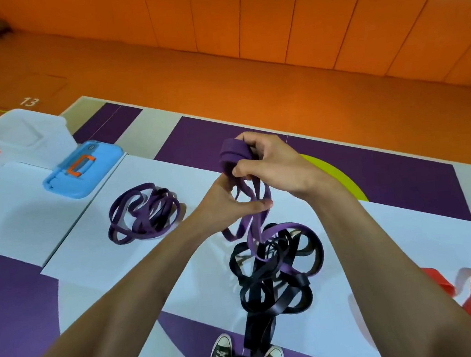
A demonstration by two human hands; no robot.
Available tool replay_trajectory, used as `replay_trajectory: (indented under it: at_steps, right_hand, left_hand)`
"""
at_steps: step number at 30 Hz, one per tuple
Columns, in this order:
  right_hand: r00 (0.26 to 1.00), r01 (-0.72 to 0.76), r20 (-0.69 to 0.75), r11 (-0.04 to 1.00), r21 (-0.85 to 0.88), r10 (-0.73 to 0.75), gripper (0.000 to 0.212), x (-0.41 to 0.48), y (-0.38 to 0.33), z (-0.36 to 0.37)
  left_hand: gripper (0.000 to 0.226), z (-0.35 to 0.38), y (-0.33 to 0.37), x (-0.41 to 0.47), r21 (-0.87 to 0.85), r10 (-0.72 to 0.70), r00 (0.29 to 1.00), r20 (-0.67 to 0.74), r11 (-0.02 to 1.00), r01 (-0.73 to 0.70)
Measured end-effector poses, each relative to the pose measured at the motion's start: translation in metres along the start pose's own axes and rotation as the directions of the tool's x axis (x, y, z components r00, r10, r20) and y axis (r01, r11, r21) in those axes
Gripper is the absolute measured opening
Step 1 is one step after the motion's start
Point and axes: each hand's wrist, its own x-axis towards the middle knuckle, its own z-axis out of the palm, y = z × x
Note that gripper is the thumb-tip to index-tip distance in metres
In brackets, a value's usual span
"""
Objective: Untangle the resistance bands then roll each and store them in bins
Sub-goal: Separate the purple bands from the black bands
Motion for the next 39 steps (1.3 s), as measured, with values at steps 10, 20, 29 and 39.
replay_trajectory:
  at_steps: [10, 20, 29, 39]
  right_hand:
    - [0.985, -0.160, -0.034, 0.974, 0.157, 0.168, 0.084, -0.029, 0.103, -0.001]
    - [0.829, -0.519, -0.347, 0.834, -0.187, 0.438, 0.004, -0.044, 0.187, 0.009]
    - [0.844, -0.175, -0.496, 0.979, 0.108, 0.205, 0.021, -0.060, 0.132, -0.034]
    - [0.928, -0.242, -0.268, 0.965, 0.099, 0.260, 0.011, -0.058, 0.105, -0.048]
  left_hand:
    - [0.024, -0.007, 0.010, -0.003, -0.149, 0.011, 0.980, -0.197, 0.988, -0.041]
    - [0.027, -0.017, 0.075, -0.005, -0.542, -0.078, 0.933, -0.353, 0.829, -0.136]
    - [0.027, -0.023, 0.036, 0.005, -0.431, -0.205, 0.878, -0.432, 0.902, -0.001]
    - [0.011, -0.019, 0.007, 0.008, -0.541, -0.320, 0.859, -0.401, 0.839, 0.060]
